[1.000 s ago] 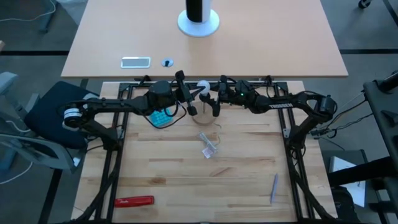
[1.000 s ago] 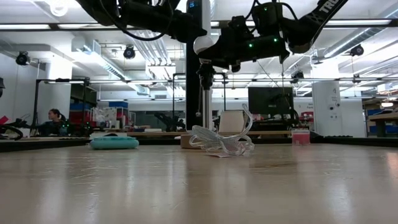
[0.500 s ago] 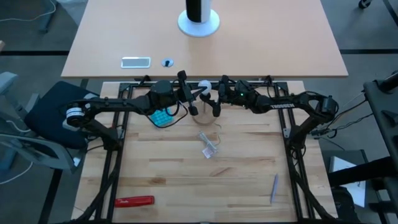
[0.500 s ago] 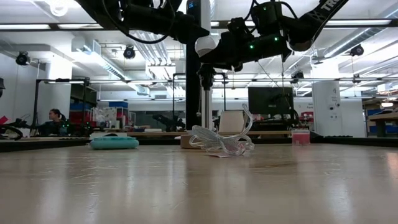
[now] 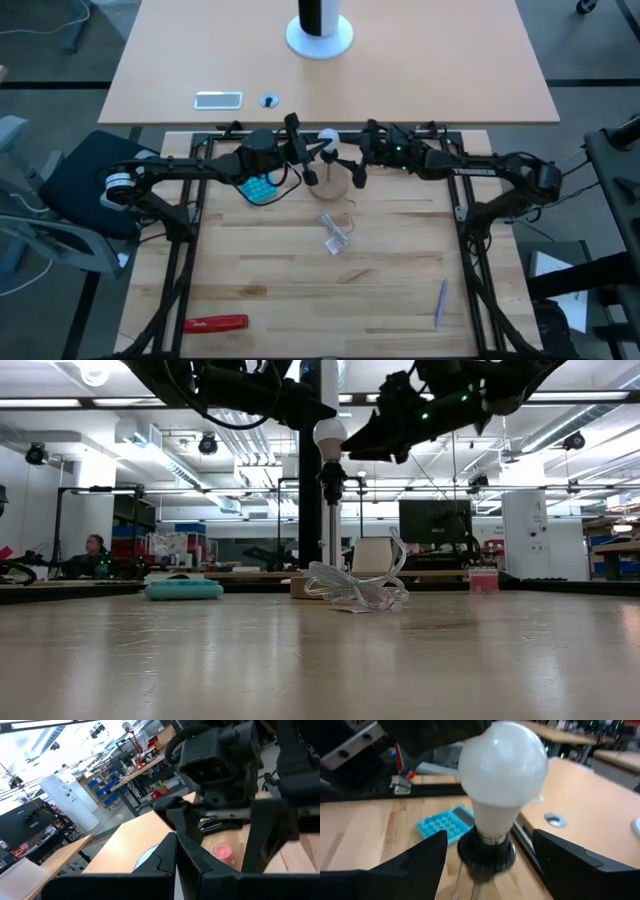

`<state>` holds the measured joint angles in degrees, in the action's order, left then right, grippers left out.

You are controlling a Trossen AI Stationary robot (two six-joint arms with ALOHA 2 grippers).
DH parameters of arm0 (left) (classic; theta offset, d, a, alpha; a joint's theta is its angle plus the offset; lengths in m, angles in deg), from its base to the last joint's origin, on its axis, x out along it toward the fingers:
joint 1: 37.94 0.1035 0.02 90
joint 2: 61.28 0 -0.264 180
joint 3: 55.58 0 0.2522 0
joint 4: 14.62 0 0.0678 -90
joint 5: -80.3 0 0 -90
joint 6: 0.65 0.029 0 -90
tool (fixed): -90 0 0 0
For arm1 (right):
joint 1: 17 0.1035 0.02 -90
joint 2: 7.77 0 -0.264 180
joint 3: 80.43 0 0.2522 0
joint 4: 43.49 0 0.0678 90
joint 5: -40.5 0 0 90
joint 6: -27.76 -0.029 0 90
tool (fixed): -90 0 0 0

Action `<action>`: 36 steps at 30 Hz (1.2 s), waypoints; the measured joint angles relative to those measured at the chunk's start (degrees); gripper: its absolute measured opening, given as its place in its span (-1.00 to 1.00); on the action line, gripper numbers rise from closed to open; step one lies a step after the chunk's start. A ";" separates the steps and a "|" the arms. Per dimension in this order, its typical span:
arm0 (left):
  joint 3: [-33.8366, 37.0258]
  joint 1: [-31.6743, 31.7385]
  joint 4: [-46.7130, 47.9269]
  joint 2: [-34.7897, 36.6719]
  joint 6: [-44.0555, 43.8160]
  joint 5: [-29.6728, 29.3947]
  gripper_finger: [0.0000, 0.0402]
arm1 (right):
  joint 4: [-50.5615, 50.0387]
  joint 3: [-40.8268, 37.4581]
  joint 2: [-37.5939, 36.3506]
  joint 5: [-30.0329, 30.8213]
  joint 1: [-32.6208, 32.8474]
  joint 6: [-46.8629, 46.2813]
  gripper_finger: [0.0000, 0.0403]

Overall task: Screw lightbulb
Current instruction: Insert the light bulb into the desk lamp

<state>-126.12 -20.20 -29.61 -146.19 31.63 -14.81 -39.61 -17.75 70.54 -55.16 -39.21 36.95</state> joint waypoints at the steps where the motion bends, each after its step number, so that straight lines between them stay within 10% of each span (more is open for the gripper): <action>1: 0.00 0.00 -0.02 0.00 0.02 0.05 -1.00 | -1.48 0.00 -1.06 0.10 0.00 -0.09 0.42; 8: 0.00 0.00 -0.12 0.00 0.02 0.10 -1.00 | -4.03 0.00 -4.36 11.63 -0.61 4.07 0.28; 36: 0.04 1.40 -1.02 -0.09 0.67 0.21 -1.00 | 3.64 3.02 4.67 5.51 -0.58 6.41 -0.70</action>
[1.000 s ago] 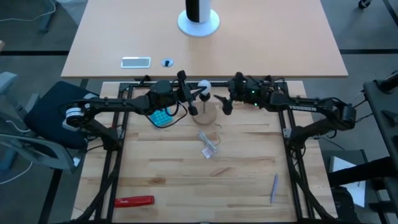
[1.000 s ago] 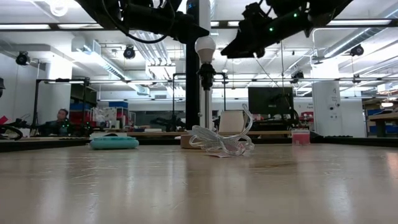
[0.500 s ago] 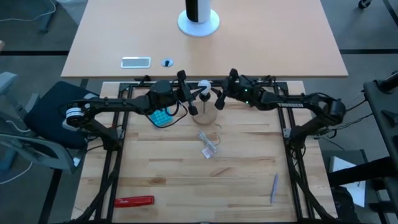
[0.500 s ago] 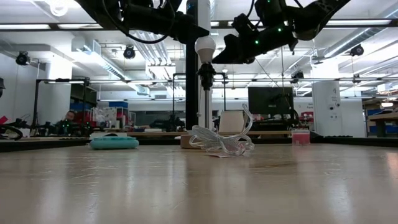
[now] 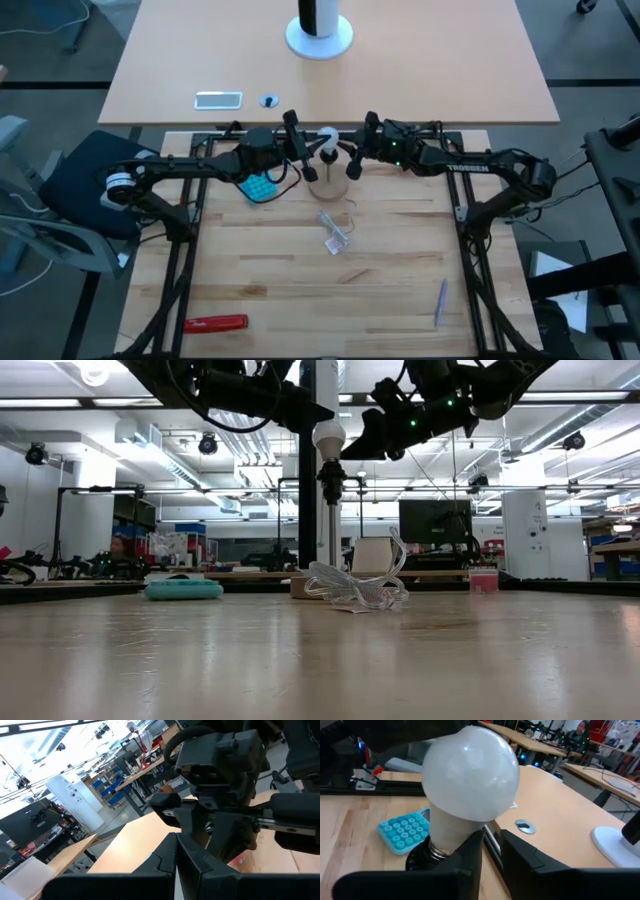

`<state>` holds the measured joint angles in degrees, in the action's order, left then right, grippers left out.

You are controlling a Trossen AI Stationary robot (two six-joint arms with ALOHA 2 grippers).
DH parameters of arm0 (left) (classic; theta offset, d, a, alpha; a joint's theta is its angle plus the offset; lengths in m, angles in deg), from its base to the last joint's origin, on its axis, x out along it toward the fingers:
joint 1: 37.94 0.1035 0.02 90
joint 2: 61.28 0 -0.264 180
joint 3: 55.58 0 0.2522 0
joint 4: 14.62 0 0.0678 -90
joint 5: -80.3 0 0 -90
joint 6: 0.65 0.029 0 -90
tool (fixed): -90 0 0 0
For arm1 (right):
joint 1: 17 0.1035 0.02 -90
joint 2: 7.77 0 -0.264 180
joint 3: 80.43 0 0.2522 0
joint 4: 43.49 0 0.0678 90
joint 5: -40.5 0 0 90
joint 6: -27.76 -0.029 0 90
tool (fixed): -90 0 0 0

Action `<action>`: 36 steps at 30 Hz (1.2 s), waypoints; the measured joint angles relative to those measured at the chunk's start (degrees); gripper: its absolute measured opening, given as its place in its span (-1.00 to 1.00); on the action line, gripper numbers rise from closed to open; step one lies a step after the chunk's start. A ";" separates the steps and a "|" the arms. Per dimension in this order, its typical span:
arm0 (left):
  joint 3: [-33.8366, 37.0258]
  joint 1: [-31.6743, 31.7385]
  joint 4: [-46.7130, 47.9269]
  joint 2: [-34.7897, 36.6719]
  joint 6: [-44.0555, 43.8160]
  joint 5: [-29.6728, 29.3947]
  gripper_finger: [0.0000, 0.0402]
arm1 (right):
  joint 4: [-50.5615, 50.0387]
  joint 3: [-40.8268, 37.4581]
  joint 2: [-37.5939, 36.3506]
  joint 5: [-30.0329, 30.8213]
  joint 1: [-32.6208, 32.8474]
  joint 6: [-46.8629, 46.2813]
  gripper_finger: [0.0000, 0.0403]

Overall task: Screw lightbulb
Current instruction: Insert the light bulb into the desk lamp

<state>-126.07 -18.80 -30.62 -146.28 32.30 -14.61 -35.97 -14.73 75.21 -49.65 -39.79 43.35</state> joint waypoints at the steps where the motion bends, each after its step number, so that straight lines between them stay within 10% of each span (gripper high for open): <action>1: 0.00 0.00 0.00 0.00 0.01 0.00 -1.00 | 0.00 0.00 0.00 0.00 0.22 0.04 -0.72; 36: -0.02 0.00 1.29 0.07 -0.44 1.46 -1.00 | -0.81 0.00 -0.66 0.28 1.71 1.44 -0.92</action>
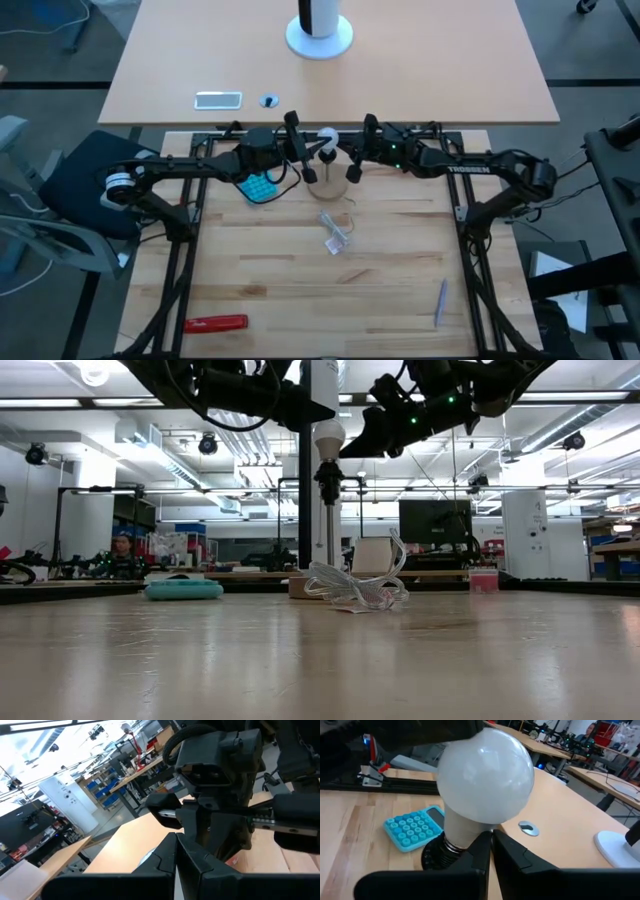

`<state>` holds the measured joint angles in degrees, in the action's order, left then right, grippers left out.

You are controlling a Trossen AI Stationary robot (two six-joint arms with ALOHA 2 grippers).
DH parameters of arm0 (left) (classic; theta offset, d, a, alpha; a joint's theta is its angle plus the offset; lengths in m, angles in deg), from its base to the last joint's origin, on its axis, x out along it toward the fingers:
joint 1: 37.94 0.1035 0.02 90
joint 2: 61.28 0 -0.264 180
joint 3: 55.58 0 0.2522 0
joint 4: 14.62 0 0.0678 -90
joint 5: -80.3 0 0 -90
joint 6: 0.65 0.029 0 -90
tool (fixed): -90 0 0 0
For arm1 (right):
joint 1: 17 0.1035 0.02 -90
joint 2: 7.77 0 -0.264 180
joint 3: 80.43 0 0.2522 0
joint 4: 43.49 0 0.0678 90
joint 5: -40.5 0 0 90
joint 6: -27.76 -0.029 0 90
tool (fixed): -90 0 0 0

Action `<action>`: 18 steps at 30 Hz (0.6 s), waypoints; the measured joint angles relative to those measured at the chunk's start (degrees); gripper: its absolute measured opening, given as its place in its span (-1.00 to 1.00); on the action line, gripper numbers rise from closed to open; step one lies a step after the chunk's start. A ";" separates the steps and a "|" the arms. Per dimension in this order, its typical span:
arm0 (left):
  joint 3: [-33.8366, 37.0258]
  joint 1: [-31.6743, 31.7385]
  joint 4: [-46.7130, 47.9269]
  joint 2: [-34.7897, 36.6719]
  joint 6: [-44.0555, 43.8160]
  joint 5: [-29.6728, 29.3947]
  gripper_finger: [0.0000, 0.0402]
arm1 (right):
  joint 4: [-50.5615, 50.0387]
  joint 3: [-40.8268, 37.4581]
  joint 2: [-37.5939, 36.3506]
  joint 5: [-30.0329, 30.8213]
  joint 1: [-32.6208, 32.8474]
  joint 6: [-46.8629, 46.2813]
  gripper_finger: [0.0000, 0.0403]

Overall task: Screw lightbulb
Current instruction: Insert the light bulb into the desk lamp

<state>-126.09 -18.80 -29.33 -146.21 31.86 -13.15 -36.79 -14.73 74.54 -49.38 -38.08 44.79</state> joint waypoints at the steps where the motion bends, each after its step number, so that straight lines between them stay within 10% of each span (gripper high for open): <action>1: 0.00 0.00 0.05 0.00 0.00 -0.01 -1.00 | -0.41 0.00 -0.33 -0.04 0.09 0.00 -0.92; 18: -0.02 0.11 0.23 0.00 -0.02 -0.06 -1.00 | -3.46 0.06 -3.25 5.21 0.02 0.25 -0.99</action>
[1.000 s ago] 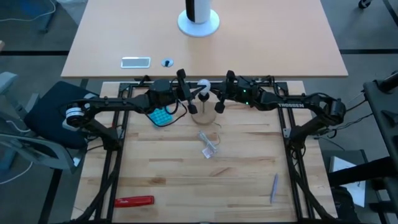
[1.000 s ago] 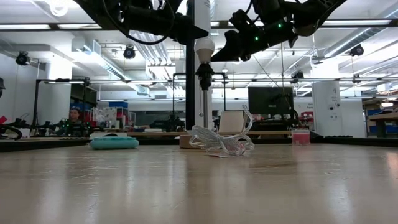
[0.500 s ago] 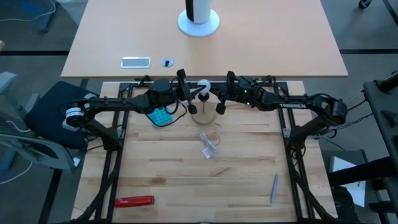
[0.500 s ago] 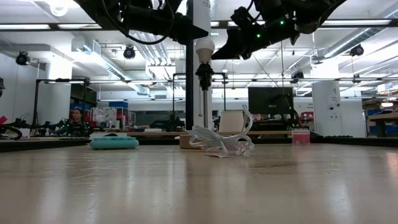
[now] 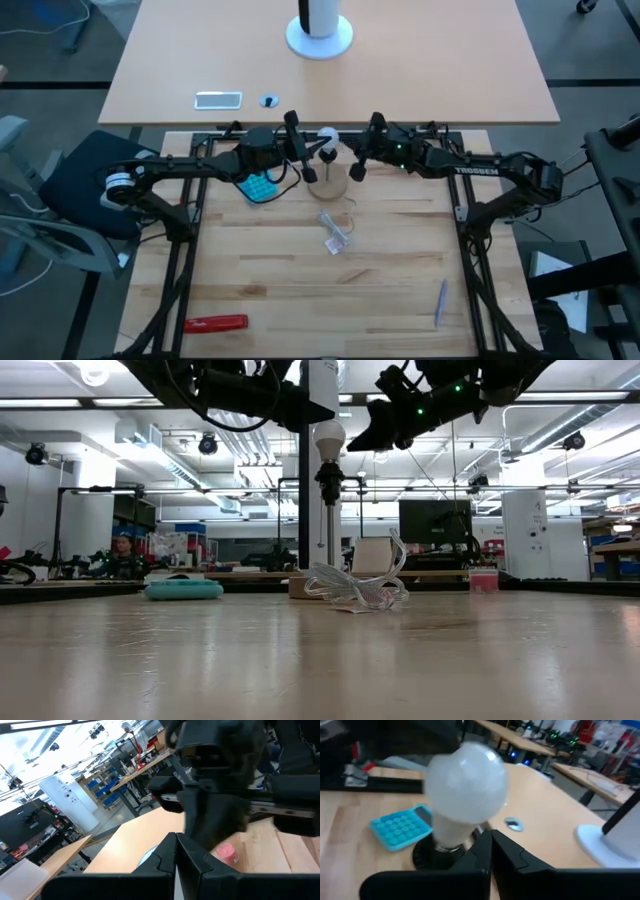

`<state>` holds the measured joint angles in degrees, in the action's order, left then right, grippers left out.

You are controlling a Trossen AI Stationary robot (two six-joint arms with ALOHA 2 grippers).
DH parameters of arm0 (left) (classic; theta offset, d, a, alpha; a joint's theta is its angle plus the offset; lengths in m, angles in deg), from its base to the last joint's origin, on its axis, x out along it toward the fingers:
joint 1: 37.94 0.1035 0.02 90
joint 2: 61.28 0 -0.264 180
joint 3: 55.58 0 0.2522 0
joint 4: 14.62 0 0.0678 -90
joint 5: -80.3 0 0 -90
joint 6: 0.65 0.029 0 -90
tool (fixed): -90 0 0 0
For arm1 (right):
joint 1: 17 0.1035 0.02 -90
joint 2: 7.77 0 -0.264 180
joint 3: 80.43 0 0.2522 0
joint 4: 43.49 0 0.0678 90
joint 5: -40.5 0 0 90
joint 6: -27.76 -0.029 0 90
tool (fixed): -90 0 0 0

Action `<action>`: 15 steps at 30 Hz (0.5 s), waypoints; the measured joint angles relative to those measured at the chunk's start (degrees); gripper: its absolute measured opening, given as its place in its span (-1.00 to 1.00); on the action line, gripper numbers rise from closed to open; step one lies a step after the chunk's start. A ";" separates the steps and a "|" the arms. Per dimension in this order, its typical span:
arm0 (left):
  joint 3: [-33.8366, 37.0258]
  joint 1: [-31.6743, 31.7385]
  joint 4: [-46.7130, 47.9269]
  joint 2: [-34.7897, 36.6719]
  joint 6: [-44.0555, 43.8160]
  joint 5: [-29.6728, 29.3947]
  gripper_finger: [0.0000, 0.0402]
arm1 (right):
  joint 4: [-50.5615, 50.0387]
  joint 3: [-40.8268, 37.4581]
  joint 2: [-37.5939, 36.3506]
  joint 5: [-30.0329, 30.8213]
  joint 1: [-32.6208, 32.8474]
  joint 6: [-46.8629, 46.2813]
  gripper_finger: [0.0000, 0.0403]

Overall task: Screw lightbulb
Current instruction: Insert the light bulb into the desk lamp

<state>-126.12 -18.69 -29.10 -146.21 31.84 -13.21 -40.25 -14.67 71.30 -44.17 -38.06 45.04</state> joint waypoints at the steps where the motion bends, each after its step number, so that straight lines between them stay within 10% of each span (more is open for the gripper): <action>1: 0.00 0.00 0.01 0.00 0.00 0.00 -1.00 | 0.88 0.03 0.40 0.01 -0.07 0.11 -0.99; 15: 0.00 -0.07 0.33 -0.02 -0.63 0.96 -1.00 | 4.21 0.07 3.19 -4.73 -0.67 -2.35 -1.00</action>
<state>-126.12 -18.76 -28.78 -146.23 31.21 -12.25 -36.03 -14.60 74.49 -48.90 -38.74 42.69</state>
